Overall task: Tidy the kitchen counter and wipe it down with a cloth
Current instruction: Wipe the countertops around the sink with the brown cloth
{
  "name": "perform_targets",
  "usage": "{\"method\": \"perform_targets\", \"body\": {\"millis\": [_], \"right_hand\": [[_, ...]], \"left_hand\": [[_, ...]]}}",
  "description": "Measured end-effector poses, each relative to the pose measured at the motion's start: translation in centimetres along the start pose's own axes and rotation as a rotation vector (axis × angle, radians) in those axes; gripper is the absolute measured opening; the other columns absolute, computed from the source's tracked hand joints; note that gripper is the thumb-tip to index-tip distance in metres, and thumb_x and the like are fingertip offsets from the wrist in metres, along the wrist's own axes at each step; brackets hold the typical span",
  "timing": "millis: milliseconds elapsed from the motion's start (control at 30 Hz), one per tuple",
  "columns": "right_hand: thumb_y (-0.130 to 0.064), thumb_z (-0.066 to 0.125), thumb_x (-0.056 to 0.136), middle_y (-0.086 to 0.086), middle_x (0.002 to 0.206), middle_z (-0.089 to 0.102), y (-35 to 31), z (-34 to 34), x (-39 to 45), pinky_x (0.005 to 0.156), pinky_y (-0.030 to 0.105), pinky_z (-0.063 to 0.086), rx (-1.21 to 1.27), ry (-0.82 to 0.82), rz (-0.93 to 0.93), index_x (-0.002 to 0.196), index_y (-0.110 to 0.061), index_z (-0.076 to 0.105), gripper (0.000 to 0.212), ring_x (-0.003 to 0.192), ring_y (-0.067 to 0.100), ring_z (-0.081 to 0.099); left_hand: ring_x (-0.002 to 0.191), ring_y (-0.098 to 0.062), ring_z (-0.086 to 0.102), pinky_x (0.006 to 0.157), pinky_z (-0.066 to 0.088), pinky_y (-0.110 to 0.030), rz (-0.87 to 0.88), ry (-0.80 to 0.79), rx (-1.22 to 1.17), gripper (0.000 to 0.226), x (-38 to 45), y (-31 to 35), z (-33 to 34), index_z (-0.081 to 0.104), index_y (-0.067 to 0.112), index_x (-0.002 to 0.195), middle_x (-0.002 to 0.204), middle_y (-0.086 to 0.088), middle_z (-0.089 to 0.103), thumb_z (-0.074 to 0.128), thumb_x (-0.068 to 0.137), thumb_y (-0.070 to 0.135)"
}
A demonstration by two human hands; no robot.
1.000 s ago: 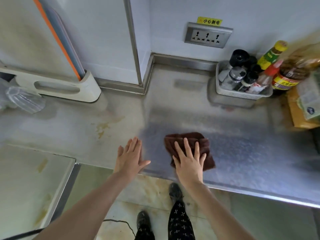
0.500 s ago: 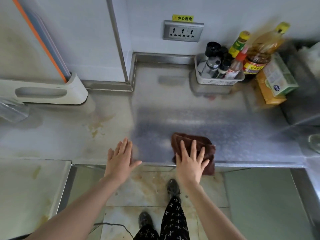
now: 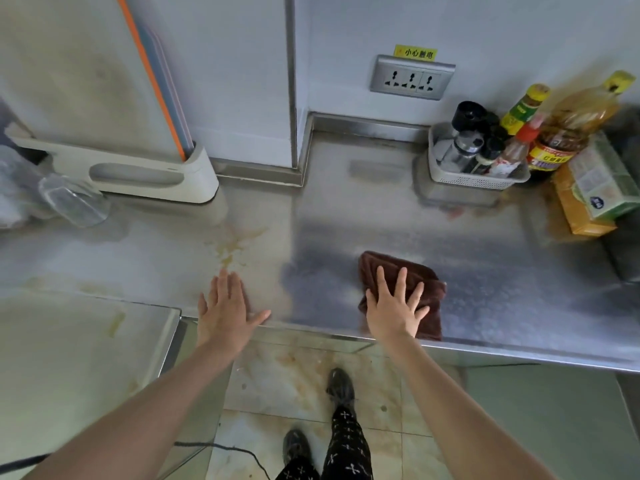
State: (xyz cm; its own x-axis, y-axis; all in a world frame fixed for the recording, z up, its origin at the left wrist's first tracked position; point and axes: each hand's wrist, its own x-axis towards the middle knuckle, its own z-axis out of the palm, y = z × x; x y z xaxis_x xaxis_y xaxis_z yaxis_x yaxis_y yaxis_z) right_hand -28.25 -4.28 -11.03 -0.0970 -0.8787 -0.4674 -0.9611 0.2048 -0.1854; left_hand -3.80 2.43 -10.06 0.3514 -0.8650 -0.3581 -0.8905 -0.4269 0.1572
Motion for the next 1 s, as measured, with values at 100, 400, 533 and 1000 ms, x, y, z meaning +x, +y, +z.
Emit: {"method": "perform_targets", "body": {"millis": [100,400,533,1000], "right_hand": [[-0.045,0.024,0.099,-0.002,0.157,-0.016,-3.4,2.6,-2.3,0.111,0.06,-0.002,-0.116,0.017,-0.27,0.146,-0.042,-0.002,0.054,0.142,0.037,-0.018],[-0.049,0.022,0.097,-0.007,0.158,-0.006,-6.4,1.1,4.1,0.112,0.059,0.008,-0.278,0.022,-0.522,0.146,-0.045,0.005,0.051,0.145,0.032,-0.006],[-0.043,0.025,0.1,-0.005,0.158,-0.009,-10.2,0.3,5.7,0.112,0.06,0.003,-0.032,0.045,-0.214,0.147,-0.04,0.006,0.052,0.144,0.033,-0.013],[-0.044,0.023,0.099,-0.004,0.159,0.0,-13.9,-0.1,7.8,0.113,0.057,0.009,-0.318,-0.007,-0.63,0.147,-0.04,0.008,0.05,0.145,0.032,-0.002]], "left_hand": [[0.145,-0.027,-0.009,0.117,0.001,-0.045,-0.139,-0.036,-0.035,0.114,0.7,-1.8,-0.4,-0.01,0.001,0.145,0.156,-0.013,-0.015,0.051,0.076,0.069],[0.146,-0.024,-0.009,0.118,0.0,-0.046,-0.23,-0.059,-0.065,0.125,3.0,-5.6,-2.5,-0.01,0.002,0.145,0.157,-0.011,-0.014,0.059,0.068,0.071],[0.146,-0.023,-0.01,0.117,0.0,-0.046,-0.254,-0.161,0.019,0.123,3.4,-7.6,-2.7,-0.011,0.004,0.146,0.156,-0.009,-0.017,0.049,0.068,0.077],[0.145,-0.024,-0.015,0.117,0.002,-0.047,-0.247,-0.269,0.043,0.118,3.7,-7.5,-3.0,-0.02,0.004,0.143,0.154,-0.01,-0.024,0.042,0.073,0.077]]}}
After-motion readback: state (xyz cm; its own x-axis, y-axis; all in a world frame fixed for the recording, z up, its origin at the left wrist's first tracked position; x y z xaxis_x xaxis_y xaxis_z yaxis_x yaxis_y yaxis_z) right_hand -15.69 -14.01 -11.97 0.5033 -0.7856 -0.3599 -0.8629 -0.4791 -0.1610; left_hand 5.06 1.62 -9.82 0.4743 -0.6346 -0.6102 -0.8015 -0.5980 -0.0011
